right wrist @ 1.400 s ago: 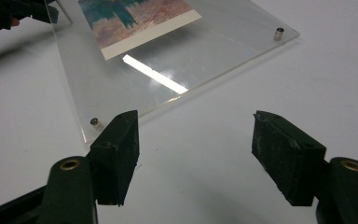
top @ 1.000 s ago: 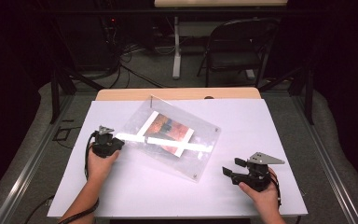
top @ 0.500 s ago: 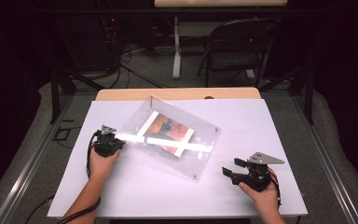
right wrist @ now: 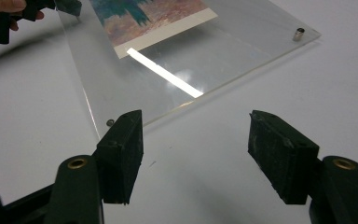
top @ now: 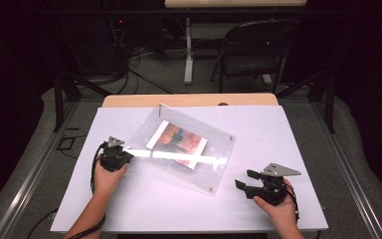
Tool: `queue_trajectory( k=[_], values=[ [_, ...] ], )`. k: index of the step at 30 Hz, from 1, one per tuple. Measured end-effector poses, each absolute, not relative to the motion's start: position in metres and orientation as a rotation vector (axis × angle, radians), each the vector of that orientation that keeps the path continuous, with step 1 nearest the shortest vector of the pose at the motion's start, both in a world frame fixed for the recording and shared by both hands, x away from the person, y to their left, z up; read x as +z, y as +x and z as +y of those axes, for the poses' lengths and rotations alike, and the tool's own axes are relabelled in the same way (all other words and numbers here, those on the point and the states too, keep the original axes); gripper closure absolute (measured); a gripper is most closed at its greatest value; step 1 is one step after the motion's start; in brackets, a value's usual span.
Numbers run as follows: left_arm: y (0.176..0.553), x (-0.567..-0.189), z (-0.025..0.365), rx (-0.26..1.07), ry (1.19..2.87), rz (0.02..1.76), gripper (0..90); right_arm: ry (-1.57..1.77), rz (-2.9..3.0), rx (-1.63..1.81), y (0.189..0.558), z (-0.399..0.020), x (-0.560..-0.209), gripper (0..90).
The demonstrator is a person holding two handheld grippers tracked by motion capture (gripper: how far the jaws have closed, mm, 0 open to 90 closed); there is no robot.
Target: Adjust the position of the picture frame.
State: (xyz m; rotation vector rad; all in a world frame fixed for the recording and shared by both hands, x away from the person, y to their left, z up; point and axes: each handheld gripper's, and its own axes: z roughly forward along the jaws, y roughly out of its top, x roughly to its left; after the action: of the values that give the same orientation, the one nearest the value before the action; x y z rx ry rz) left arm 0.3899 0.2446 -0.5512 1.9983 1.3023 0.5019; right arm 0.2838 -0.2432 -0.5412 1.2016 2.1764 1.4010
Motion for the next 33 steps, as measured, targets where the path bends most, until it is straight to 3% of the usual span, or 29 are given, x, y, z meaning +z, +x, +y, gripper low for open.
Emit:
queue_trajectory(
  k=[4, 5, 18, 20, 21, 26, 33],
  values=[
    [0.384, -0.549, 0.244, 0.488, 2.004, 1.300, 82.1, 1.164, 2.214, 1.409, 0.283, -0.239, -0.541, 43.6],
    [0.380, -0.548, 0.243, 0.482, 2.006, 1.295, 82.1, 1.130, 2.245, 1.428, 0.282, -0.235, -0.540, 51.1],
    [0.340, -0.539, 0.234, 0.448, 2.048, 1.218, 82.6, 1.025, 2.361, 1.474, 0.273, -0.211, -0.536, 53.5],
    [0.335, -0.538, 0.231, 0.434, 2.045, 1.210, 82.6, 1.055, 2.379, 1.450, 0.273, -0.209, -0.536, 56.8],
    [0.329, -0.536, 0.227, 0.417, 2.059, 1.190, 82.6, 1.072, 2.417, 1.472, 0.273, -0.204, -0.538, 67.4],
    [0.319, -0.533, 0.214, 0.384, 2.065, 1.140, 82.7, 1.037, 2.489, 1.431, 0.271, -0.189, -0.541, 82.8],
    [0.310, -0.527, 0.197, 0.326, 2.045, 1.076, 82.9, 1.061, 2.554, 1.390, 0.273, -0.182, -0.545, 88.4]
  ],
)
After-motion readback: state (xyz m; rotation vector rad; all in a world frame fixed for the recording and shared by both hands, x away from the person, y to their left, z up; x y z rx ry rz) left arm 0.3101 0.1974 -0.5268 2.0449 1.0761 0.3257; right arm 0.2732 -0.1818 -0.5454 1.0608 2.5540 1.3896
